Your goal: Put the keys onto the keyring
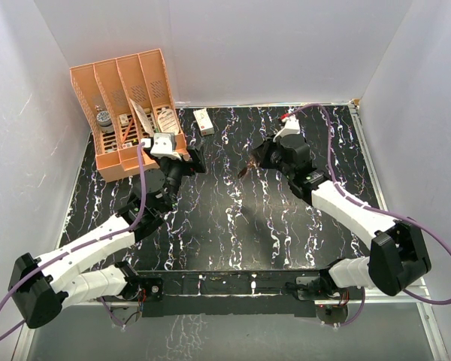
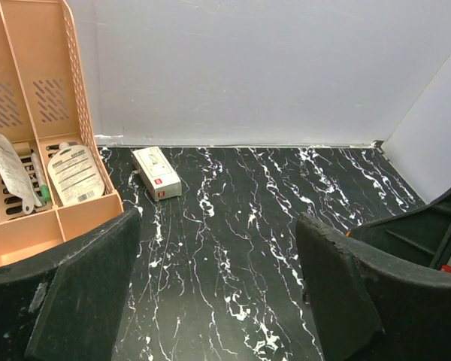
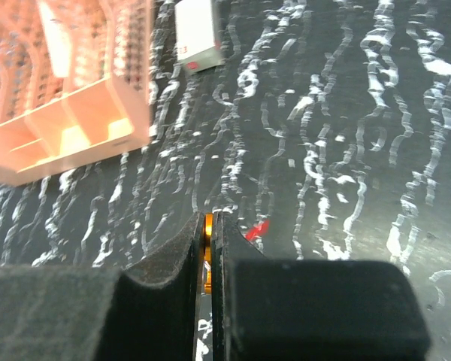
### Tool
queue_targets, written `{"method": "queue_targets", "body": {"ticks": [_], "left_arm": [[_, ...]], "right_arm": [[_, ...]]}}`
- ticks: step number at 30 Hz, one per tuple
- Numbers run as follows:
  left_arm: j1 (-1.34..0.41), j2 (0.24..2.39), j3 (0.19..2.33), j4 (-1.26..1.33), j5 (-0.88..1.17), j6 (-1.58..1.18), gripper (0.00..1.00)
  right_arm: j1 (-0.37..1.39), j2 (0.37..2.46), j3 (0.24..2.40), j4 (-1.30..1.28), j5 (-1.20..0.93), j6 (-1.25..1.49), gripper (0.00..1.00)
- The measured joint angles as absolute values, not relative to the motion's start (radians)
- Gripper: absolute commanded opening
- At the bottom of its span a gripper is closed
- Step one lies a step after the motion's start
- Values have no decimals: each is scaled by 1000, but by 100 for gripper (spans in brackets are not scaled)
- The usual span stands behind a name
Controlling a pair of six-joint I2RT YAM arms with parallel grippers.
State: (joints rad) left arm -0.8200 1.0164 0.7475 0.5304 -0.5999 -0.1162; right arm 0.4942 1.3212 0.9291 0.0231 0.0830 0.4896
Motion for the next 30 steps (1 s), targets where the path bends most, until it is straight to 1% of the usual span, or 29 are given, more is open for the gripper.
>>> {"method": "queue_targets", "body": {"ticks": [2,4,10,15,20,26,30], "left_arm": [[-820,1023,748,529,-600,-116,82],[-820,1026,748,524,-600,-116,83],[-820,1026,751,499,-611,-116,86],[-818,1026,775,458,-631,-115,87],[-810,1009,786,429,-653,-116,88],[-787,944,783,421,-667,-116,89],[-771,928,783,408,-672,-117,90]], "right_arm": [[493,1321,910,73,5,490,0],[494,1321,902,88,-22,492,0],[487,1345,937,-7,146,496,0],[480,1347,936,-15,157,496,0],[480,1414,934,64,67,503,0],[514,1605,934,159,-82,533,0],[542,1670,934,188,-129,555,0]]}}
